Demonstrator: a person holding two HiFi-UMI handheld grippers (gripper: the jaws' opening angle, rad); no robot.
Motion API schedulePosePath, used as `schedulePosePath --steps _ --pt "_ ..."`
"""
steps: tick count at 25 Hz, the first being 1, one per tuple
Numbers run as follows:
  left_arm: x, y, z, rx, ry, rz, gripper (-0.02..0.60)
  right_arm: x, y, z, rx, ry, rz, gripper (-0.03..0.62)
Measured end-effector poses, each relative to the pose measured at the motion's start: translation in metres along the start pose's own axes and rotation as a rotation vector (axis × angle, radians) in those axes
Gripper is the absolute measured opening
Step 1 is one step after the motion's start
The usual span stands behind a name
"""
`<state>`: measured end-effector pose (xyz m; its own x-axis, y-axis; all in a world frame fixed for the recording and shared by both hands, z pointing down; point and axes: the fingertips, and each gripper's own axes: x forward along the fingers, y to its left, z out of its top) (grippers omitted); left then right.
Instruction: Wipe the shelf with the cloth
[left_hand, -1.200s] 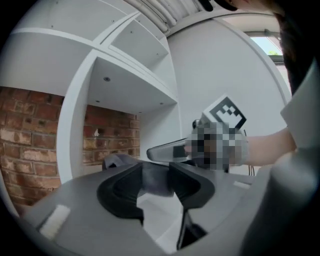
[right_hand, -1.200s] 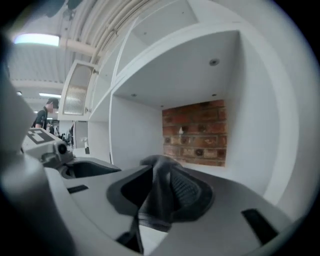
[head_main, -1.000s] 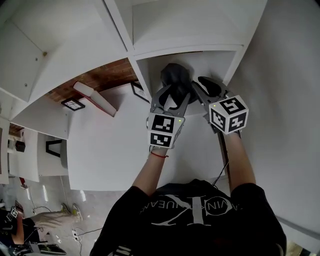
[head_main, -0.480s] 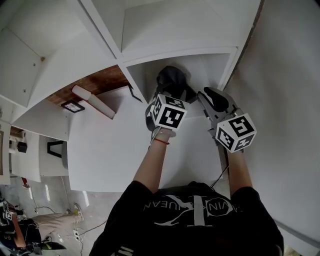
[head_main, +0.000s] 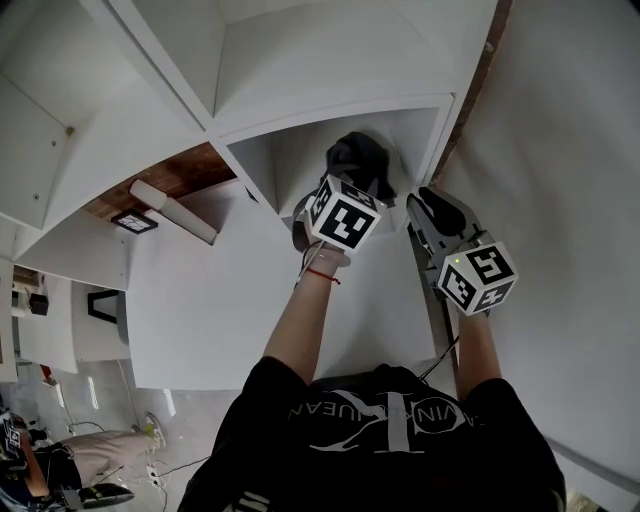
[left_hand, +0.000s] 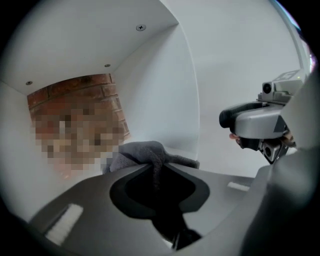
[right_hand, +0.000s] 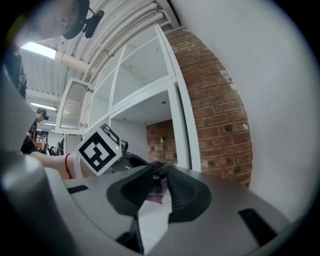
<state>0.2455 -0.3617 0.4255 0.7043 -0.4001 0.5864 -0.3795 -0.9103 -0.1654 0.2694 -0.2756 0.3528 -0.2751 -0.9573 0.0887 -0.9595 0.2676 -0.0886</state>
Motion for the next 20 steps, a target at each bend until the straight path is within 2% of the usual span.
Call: schedulePosePath --steps 4,8,11,15,20 --pt "-0.007 -0.007 0.038 -0.147 -0.182 -0.093 0.063 -0.008 -0.007 -0.007 0.008 0.013 -0.015 0.072" --pt "-0.001 -0.009 0.060 -0.097 -0.234 -0.091 0.063 -0.016 -0.013 -0.010 0.010 0.019 -0.020 0.072" --pt "0.000 -0.014 0.077 -0.142 -0.334 -0.151 0.063 -0.022 -0.017 -0.012 0.012 0.020 -0.029 0.072" --pt "-0.018 -0.007 0.102 -0.208 -0.473 -0.171 0.063 -0.025 -0.021 -0.013 -0.008 0.025 -0.039 0.072" --pt "-0.044 -0.006 0.134 -0.166 -0.565 -0.140 0.063 -0.020 -0.018 -0.011 -0.058 0.038 -0.045 0.072"
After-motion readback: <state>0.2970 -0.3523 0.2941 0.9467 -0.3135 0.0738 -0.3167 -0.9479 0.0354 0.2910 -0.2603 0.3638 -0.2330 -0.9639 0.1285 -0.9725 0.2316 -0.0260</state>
